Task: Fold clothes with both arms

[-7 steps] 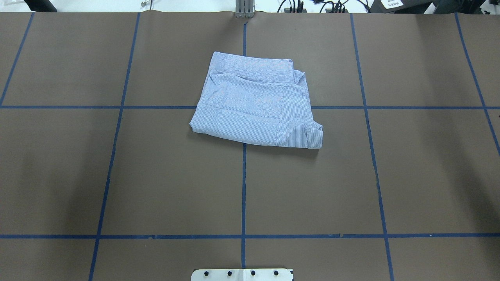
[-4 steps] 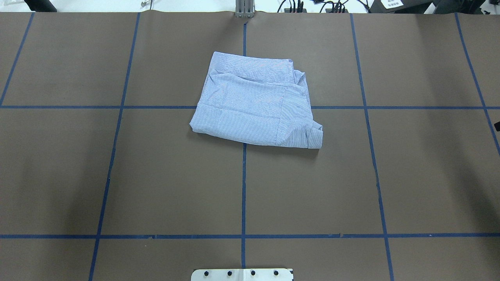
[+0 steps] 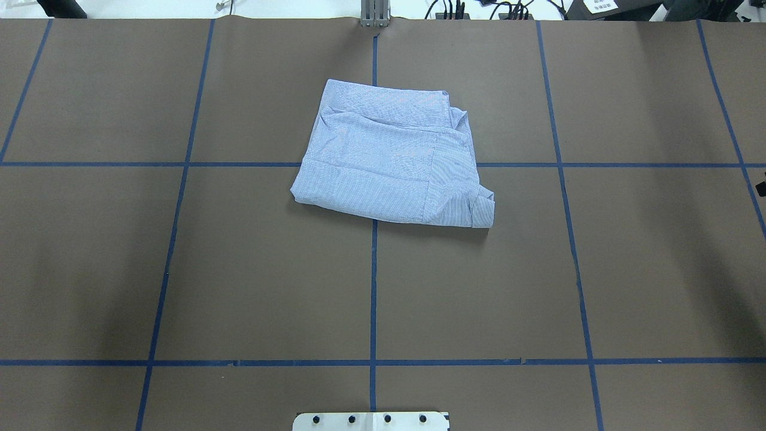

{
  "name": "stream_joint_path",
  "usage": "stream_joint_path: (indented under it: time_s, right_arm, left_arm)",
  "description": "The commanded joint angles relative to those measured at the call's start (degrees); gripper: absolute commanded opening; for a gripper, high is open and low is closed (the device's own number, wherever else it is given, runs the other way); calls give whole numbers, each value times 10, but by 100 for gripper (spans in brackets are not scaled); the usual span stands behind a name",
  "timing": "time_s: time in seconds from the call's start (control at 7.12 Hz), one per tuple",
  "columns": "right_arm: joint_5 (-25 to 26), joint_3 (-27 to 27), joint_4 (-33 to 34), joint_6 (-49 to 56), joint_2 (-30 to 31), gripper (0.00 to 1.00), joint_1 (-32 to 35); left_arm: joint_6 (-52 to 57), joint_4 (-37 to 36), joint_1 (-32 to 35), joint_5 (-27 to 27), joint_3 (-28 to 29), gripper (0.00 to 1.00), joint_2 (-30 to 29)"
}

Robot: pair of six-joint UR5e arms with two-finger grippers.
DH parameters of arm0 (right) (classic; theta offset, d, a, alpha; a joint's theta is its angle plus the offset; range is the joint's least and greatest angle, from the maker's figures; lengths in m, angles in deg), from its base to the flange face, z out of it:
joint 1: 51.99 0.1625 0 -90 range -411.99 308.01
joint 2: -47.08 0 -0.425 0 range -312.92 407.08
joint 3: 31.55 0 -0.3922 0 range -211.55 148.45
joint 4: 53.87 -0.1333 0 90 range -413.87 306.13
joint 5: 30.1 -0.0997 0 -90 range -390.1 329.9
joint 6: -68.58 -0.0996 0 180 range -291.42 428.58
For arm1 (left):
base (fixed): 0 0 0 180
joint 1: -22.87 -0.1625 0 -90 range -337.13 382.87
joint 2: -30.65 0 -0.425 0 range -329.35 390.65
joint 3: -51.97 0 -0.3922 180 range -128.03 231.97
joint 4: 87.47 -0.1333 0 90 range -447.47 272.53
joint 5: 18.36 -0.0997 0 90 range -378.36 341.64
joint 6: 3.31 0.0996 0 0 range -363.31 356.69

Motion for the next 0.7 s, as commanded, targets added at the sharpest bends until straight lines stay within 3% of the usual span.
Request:
stream_joint_path:
  time_s: [0.0,0.56]
  right_arm:
    - [-2,-9,4,-1,-4,100,6]
    - [6,-1,-2,-4,-27,100,0]
  left_arm:
    - [0,0,0,11,1,99,2]
    - [-1,0,0,12,-2,99,2]
